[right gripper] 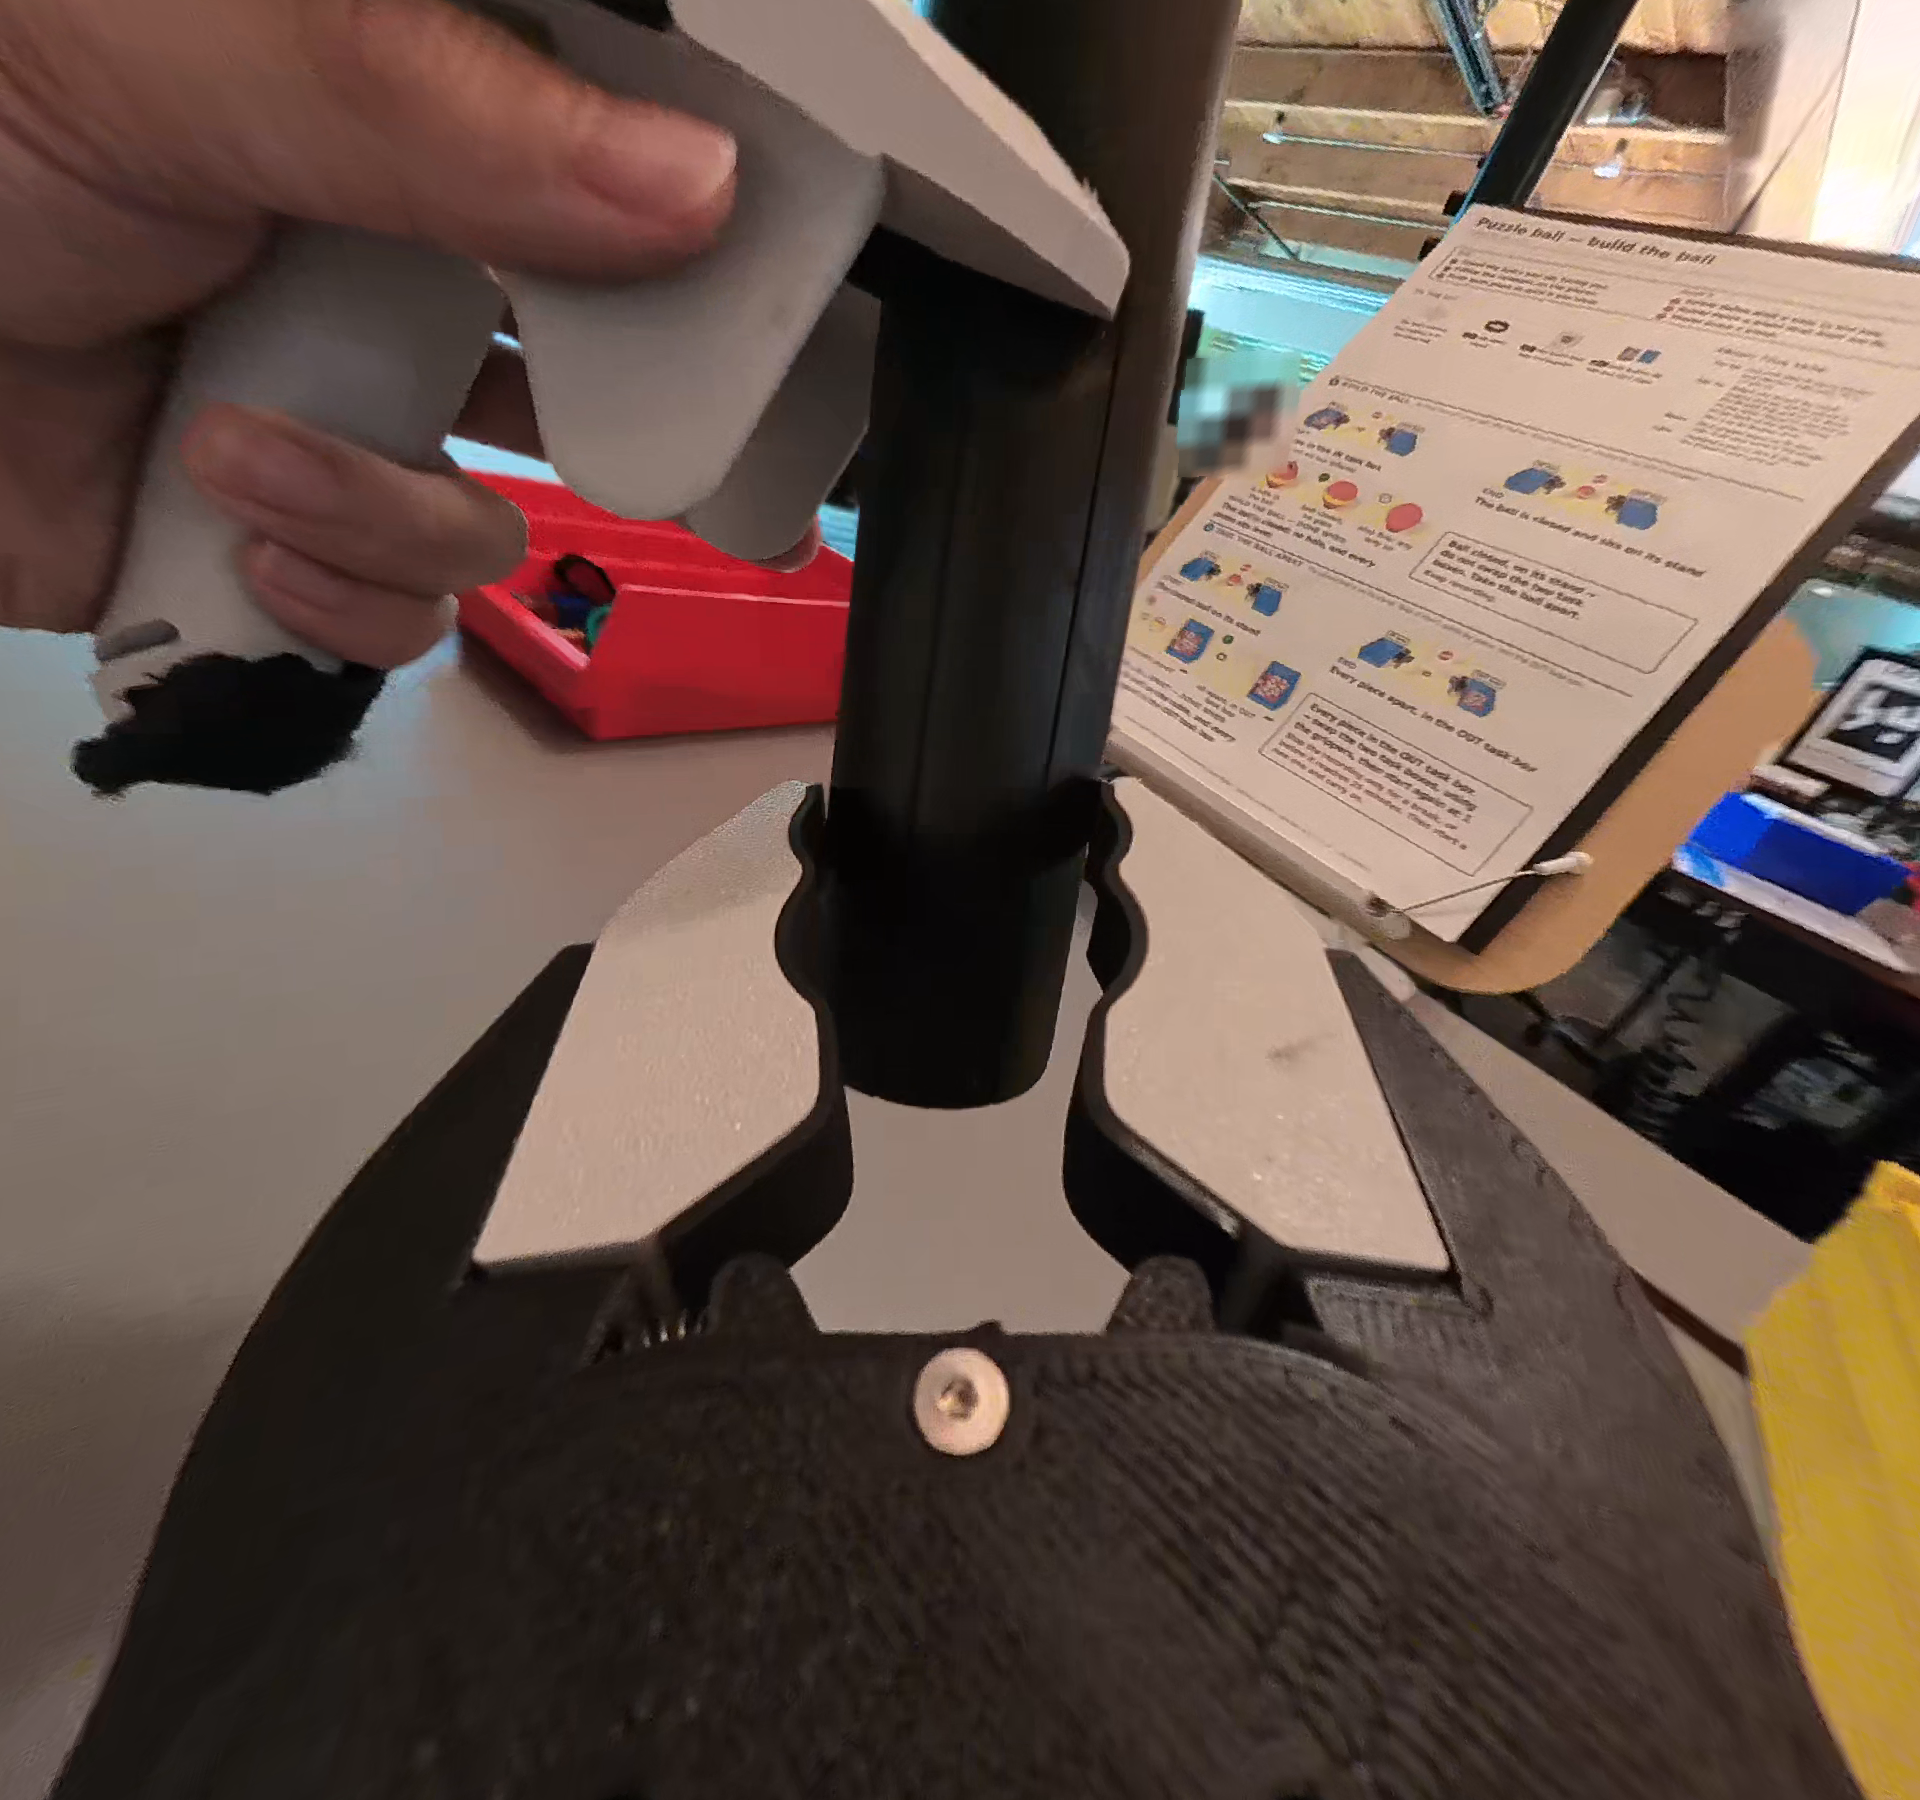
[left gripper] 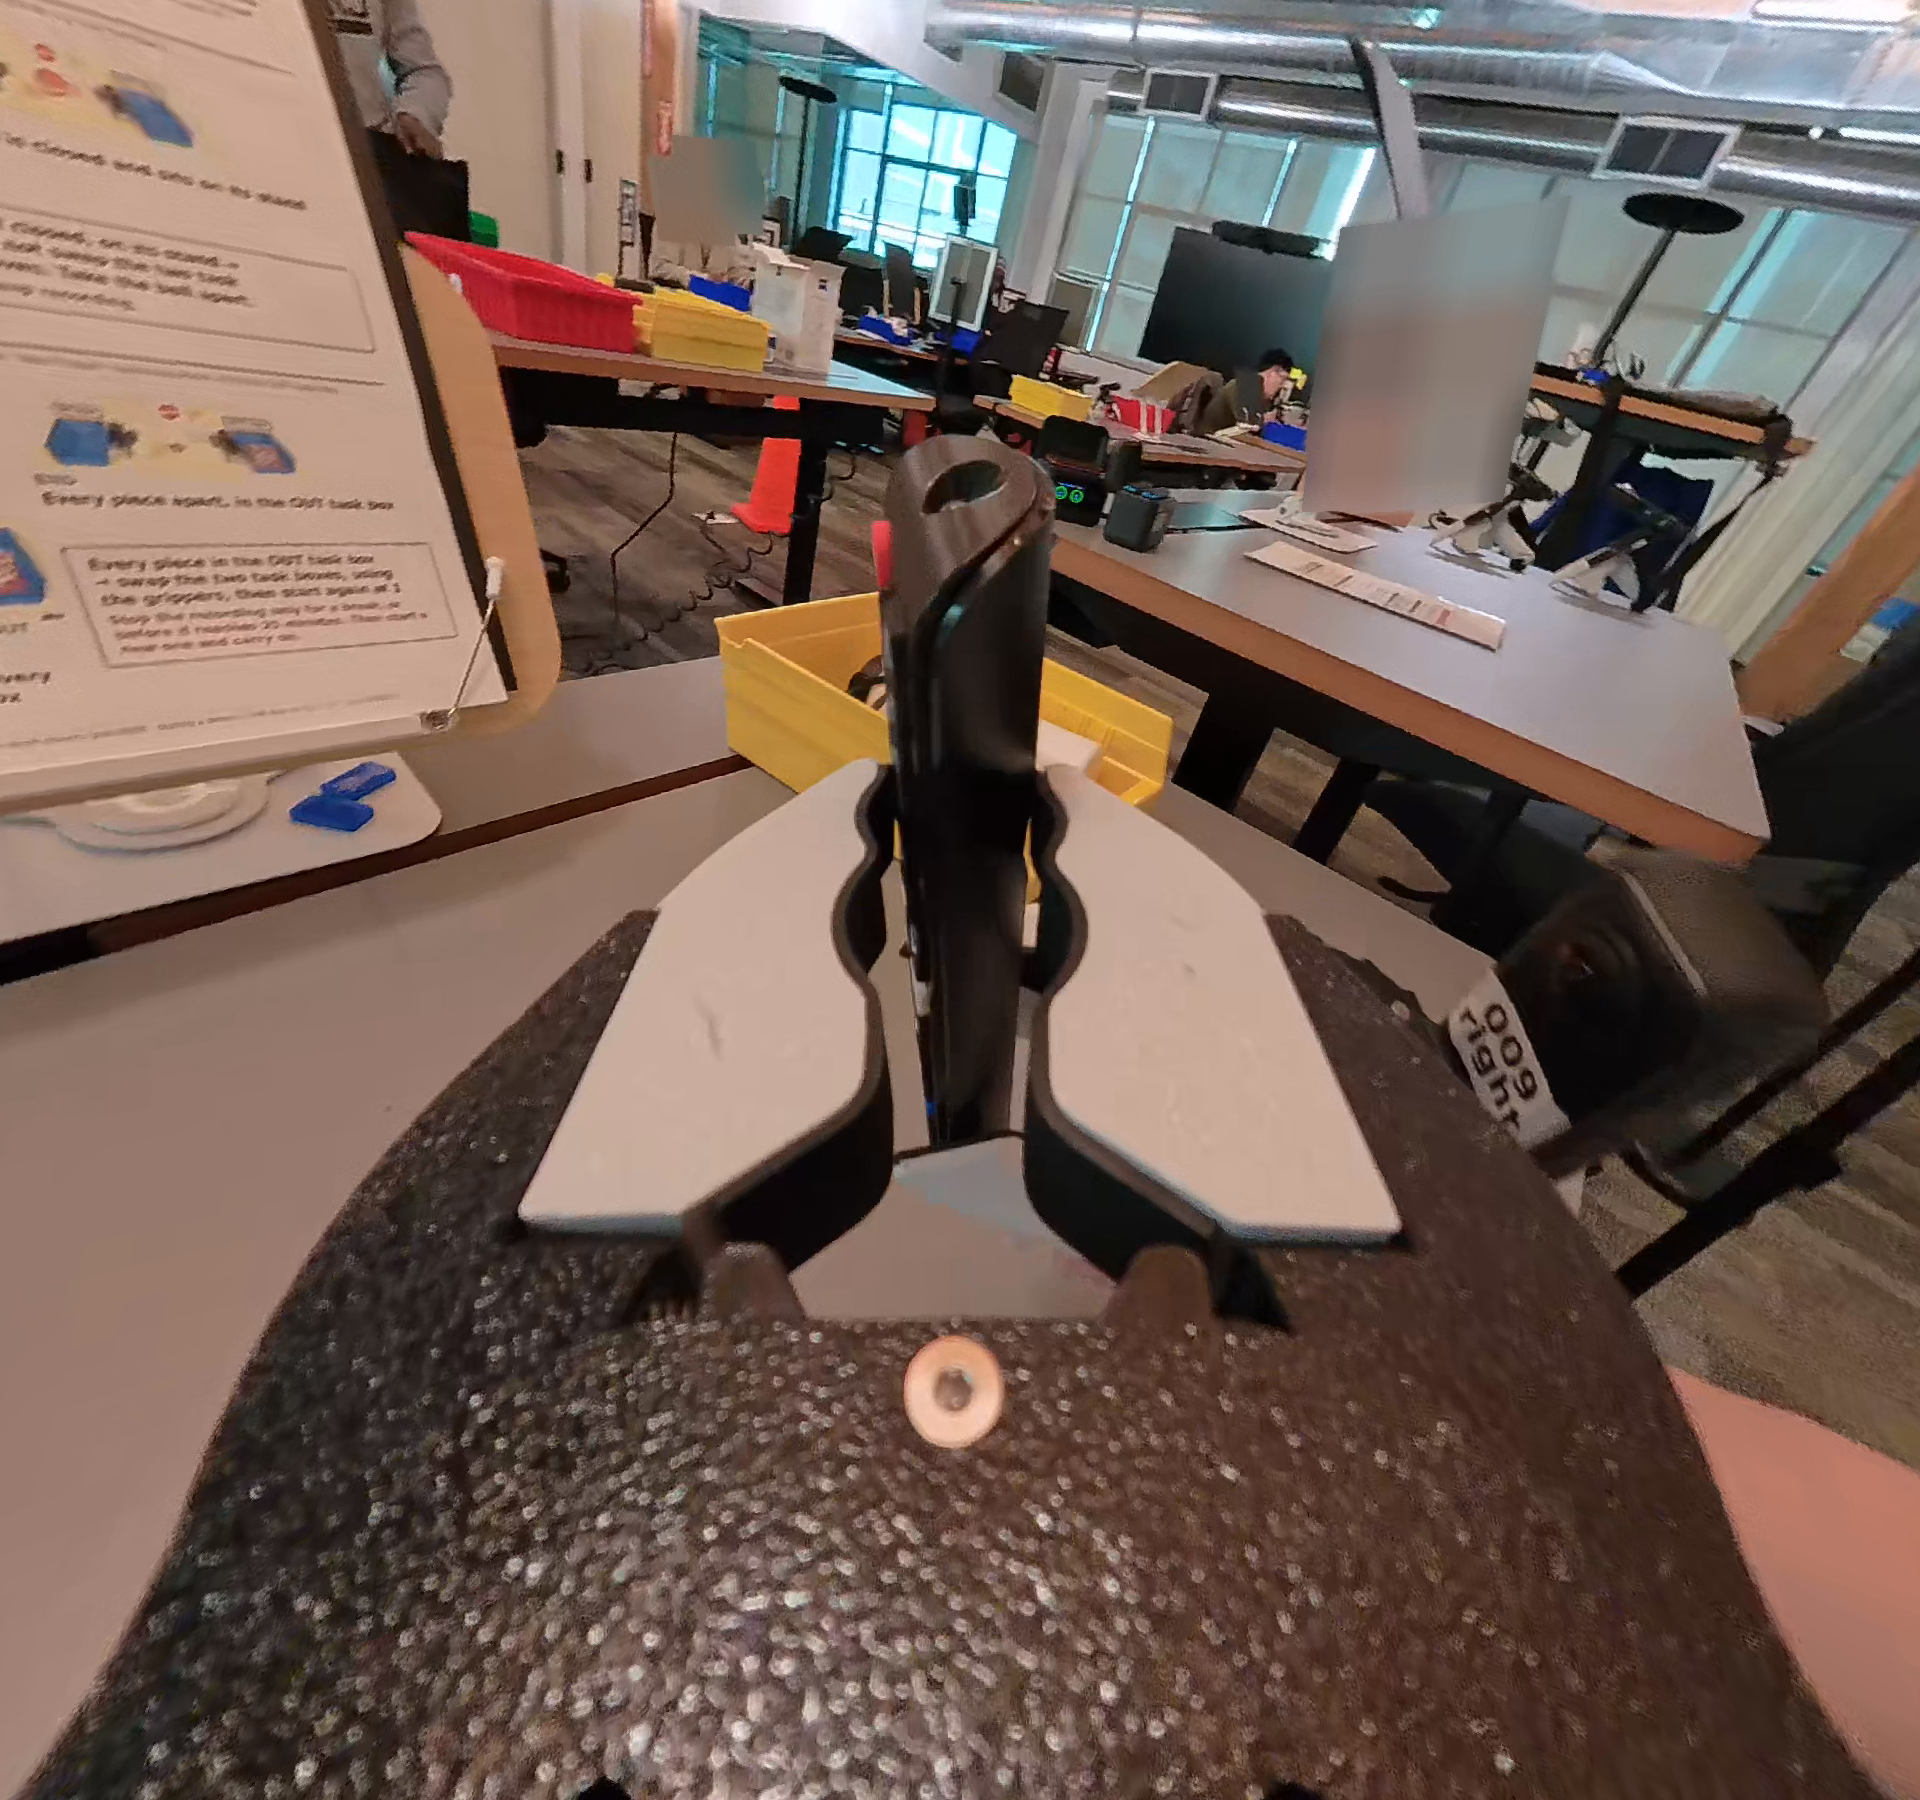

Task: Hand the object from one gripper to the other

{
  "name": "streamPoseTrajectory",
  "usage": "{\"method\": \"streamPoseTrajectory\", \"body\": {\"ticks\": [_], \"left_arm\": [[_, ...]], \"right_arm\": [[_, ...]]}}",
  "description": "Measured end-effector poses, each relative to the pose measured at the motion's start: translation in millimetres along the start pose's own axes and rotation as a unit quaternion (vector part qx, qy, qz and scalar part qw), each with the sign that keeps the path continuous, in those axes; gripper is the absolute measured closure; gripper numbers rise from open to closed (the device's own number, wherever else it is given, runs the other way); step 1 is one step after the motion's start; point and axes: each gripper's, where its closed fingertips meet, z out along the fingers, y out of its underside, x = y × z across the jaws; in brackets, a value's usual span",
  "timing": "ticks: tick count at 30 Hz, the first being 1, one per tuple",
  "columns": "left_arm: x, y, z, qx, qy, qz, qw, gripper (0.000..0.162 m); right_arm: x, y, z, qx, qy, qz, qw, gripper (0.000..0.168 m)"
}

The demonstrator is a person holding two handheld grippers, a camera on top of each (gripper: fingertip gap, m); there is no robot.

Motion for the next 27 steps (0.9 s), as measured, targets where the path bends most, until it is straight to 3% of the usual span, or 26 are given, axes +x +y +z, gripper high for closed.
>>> {"method": "streamPoseTrajectory", "body": {"ticks": [4, 6, 9, 11, 15, 20, 27], "left_arm": [[16.0, -8.6, -0.5, 0.017, 0.047, 0.033, 0.998, 0.135], [20.1, -14.0, -2.6, 0.03, 0.057, 0.044, 0.997, 0.122], [21.1, -15.7, -7.5, 0.032, 0.059, 0.067, 0.995, 0.104], [23.1, -11.3, -12.9, 0.028, 0.069, 0.08, 0.994, 0.103], [14.6, 10.0, -25.4, 0.0, 0.068, 0.085, 0.994, 0.107], [-0.7, 37.3, -36.6, -0.025, 0.068, 0.056, 0.996, 0.114], [-7.5, 65.1, -42.6, -0.041, 0.089, 0.014, 0.995, 0.121]], "right_arm": [[-4.0, -15.1, -5.4, 0.053, -0.051, 0.086, 0.994, 0.119], [-1.6, -24.6, -10.0, 0.077, -0.066, 0.117, 0.988, 0.12], [16.5, -37.3, -20.6, 0.107, -0.057, 0.157, 0.98, 0.12], [41.0, -39.9, -31.8, 0.104, -0.032, 0.172, 0.979, 0.12], [117.1, -12.6, -65.2, 0.004, 0.073, 0.19, 0.979, 0.12], [224.8, 51.2, -108.9, -0.176, 0.198, 0.189, 0.946, 0.12], [313.6, 137.4, -102.9, -0.328, 0.259, 0.211, 0.883, 0.12]]}}
